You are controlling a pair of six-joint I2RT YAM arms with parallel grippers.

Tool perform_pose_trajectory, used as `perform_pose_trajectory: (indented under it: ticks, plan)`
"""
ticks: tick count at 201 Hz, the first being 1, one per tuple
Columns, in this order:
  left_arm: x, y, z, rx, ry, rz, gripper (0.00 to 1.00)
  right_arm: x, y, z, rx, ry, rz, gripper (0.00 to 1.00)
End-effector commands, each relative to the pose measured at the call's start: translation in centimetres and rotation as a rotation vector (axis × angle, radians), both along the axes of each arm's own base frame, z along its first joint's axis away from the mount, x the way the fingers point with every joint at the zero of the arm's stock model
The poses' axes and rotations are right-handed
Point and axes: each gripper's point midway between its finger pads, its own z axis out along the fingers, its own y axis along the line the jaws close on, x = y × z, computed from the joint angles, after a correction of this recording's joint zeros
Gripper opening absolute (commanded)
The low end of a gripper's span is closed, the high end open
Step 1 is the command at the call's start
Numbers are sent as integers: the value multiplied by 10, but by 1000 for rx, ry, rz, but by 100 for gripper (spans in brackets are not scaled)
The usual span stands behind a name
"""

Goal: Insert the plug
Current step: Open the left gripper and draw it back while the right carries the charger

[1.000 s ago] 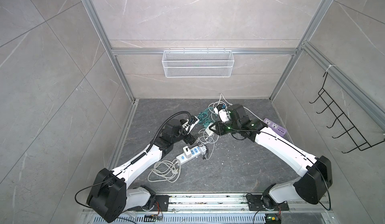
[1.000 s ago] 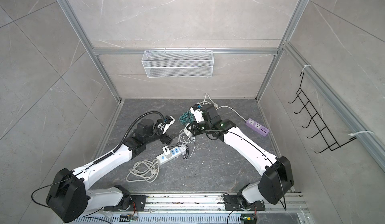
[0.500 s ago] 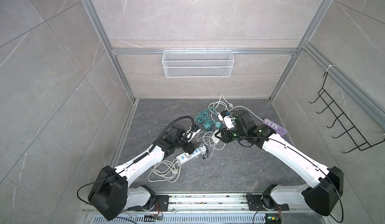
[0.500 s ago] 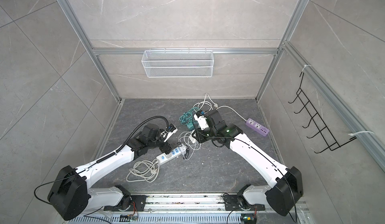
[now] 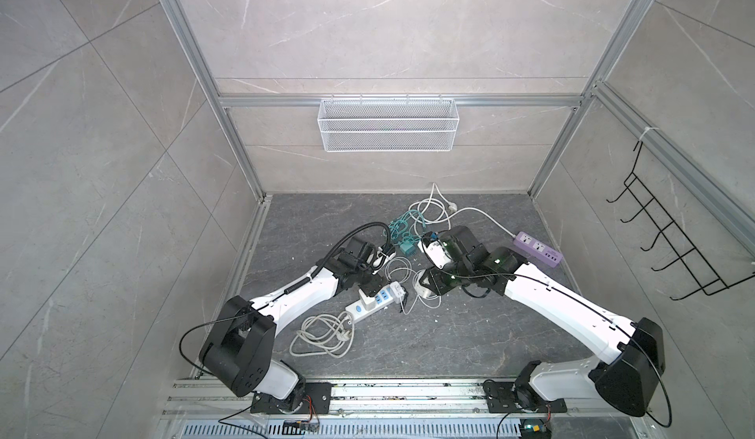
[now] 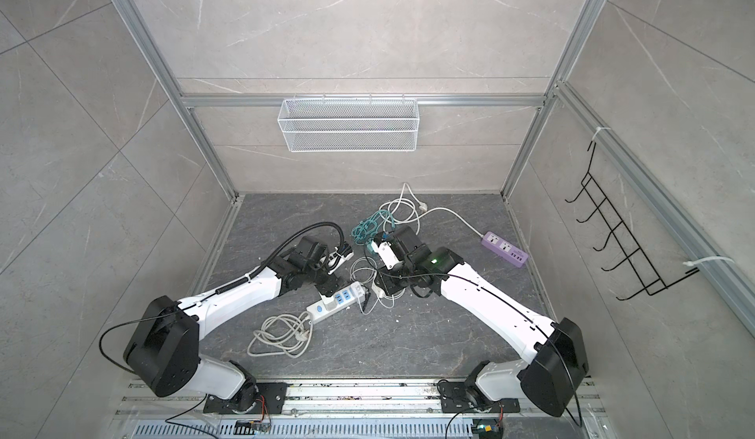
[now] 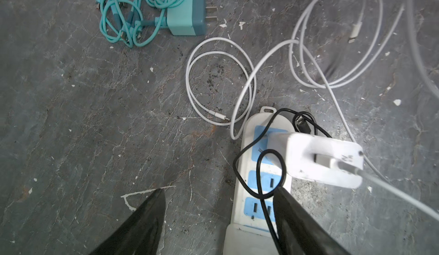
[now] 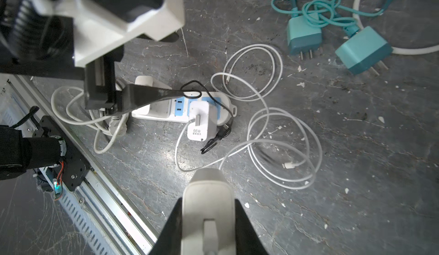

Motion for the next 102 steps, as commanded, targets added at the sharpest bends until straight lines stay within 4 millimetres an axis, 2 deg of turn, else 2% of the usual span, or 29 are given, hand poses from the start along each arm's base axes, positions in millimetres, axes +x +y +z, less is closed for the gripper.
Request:
perform_pose_trajectory:
  ticks: [1,31,61,102]
  plan:
    - [12,4,4,33,-20,56,72,4,18,2,5,-37,19,9]
    - [20,2,7,5,-45,99,72,4,38,-1,16,-54,35,8]
    - [26,2,3,6,-47,125,72,2,57,8,66,-112,49,8]
    - [33,8,0,22,-62,178,71,6,71,5,102,-169,39,8]
